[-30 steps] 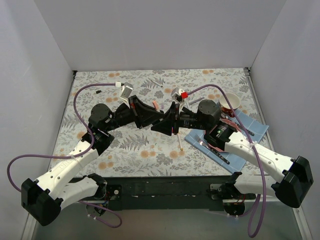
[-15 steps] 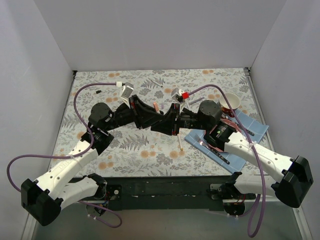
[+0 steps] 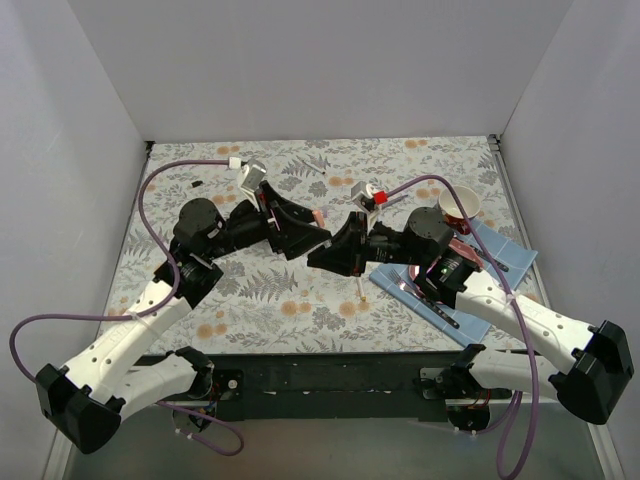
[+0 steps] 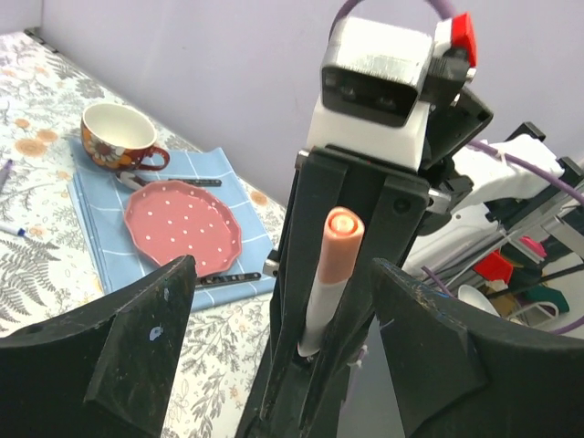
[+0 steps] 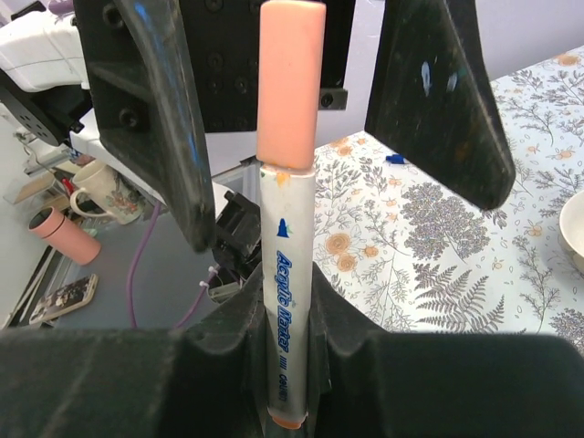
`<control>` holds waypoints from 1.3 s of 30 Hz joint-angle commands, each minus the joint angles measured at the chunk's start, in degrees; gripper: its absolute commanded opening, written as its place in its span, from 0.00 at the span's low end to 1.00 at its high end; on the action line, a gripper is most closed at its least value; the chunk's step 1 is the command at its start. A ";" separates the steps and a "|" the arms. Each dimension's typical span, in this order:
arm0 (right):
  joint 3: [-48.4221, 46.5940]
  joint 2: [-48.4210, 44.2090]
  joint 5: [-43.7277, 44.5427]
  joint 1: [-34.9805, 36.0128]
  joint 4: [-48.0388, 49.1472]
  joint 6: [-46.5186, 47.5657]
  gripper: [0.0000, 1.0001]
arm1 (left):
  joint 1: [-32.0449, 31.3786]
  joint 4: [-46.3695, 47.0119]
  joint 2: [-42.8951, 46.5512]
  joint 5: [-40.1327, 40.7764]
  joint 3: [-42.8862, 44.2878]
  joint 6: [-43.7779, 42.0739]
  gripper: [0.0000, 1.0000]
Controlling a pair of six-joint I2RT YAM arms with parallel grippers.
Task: Insert the pens into the pen caps
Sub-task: Push the cap all the way onto the barrel until it clicks
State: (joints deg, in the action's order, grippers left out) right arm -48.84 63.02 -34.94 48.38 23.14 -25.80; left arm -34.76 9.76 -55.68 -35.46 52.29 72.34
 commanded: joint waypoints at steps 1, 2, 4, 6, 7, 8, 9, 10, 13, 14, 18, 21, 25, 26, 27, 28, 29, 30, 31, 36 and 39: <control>0.67 -1.85 -0.75 -0.13 1.74 -0.39 0.01 | -0.04 -1.32 1.89 2.94 3.43 -0.27 0.76; 0.59 -1.85 -0.92 -0.13 1.48 -0.39 0.01 | -0.13 -0.71 1.80 2.86 3.52 0.00 0.76; 0.59 -1.85 -1.36 -0.22 1.30 -0.39 0.01 | -0.13 -0.27 1.54 2.68 4.22 0.26 0.76; 0.85 -1.94 -1.71 -0.13 1.21 -0.48 0.01 | -0.04 -0.97 1.28 3.56 4.92 0.26 0.76; 1.03 -2.03 -1.71 -0.22 1.21 -0.56 0.01 | -0.04 -0.97 1.28 3.82 5.45 0.18 0.76; 1.11 -2.12 -1.71 -0.13 1.21 -0.57 0.01 | -0.04 -1.14 1.28 4.08 5.71 0.17 0.76; 1.29 -2.20 -1.71 -0.22 1.21 -0.65 0.01 | -0.13 -1.23 1.19 4.09 5.98 0.26 0.76; 1.38 -2.20 -1.71 -0.13 1.21 -0.65 0.01 | -0.13 -1.41 1.10 4.35 6.33 0.26 0.76; 1.38 -2.12 -1.80 -0.13 0.60 -0.65 0.01 | -0.13 -2.20 0.58 4.26 7.47 0.17 0.75; 1.38 -2.12 -1.89 -0.13 0.59 -0.65 0.01 | -0.04 -2.37 0.31 4.00 7.99 0.26 0.74; 1.38 -1.94 -2.06 -0.22 0.86 -0.83 0.01 | -0.13 -2.73 -0.83 3.47 8.35 0.18 0.70; 1.29 -1.77 -2.06 -0.22 1.21 -1.35 0.01 | -0.13 -2.90 -0.66 3.56 8.00 -0.17 0.66; 1.11 -1.41 -2.24 -0.13 1.65 -1.79 0.01 | -0.04 -2.82 -0.83 3.47 7.65 -0.27 0.65; 0.94 -1.33 -2.15 -0.13 1.82 -1.88 0.01 | -0.13 -2.55 -0.92 3.21 7.47 -0.09 0.63; 0.85 -1.24 -2.15 -0.13 1.83 -1.97 0.01 | -0.04 -2.38 -0.92 2.95 7.39 0.08 0.61; 0.85 -1.15 -2.15 -0.22 1.91 -2.06 0.01 | -0.13 -1.59 -0.92 2.68 6.86 0.43 0.61; 0.76 -0.98 -2.24 -0.13 1.91 -2.06 0.01 | -0.04 -1.24 -0.92 2.59 6.68 0.70 0.60; 0.59 -0.71 -2.33 -0.13 2.00 -2.23 0.01 | -0.13 -0.89 -1.01 2.42 6.42 0.96 0.58; 0.59 -0.54 -2.41 -0.22 2.26 -2.32 0.01 | -0.04 -0.27 -1.10 2.15 5.98 1.40 0.57; 0.59 0.34 -2.50 -0.22 3.14 -3.11 0.01 | -0.13 1.22 -1.80 1.01 4.84 2.28 0.52; 0.24 0.78 -2.33 -0.22 3.32 -3.20 0.01 | -0.04 2.19 -2.24 0.57 4.05 2.90 0.49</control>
State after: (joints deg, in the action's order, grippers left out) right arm -47.09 63.37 -36.47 48.38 22.94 -28.32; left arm -34.76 9.96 -57.56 -33.50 57.54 74.37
